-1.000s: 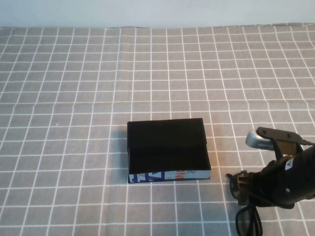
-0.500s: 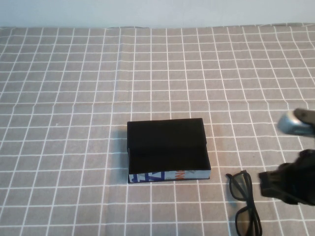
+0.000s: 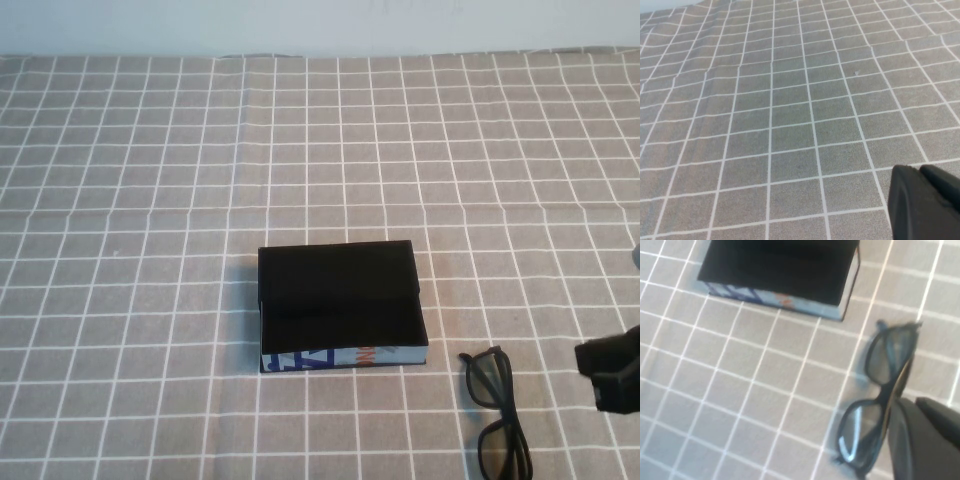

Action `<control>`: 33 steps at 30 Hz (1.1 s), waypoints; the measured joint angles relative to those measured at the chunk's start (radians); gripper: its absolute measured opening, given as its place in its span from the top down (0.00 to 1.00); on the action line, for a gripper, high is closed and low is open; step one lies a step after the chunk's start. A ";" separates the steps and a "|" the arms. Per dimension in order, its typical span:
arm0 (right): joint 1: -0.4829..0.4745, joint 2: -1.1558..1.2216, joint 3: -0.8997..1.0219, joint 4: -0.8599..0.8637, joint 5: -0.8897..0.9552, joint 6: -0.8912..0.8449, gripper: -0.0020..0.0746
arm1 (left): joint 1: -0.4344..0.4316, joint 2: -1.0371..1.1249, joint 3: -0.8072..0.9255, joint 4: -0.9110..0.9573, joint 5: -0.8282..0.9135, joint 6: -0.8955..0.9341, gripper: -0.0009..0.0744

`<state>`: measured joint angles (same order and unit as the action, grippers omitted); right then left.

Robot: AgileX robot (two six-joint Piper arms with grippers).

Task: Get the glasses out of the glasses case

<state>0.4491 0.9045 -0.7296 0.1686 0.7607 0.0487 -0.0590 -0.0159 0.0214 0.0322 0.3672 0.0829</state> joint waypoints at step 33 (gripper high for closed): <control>-0.406 -0.912 0.758 -0.065 -0.412 -0.062 1.00 | 0.000 0.000 0.000 0.000 0.000 0.000 0.99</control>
<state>0.0427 -0.0080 0.0286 0.1032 0.3485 -0.0132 -0.0590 -0.0159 0.0214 0.0322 0.3672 0.0829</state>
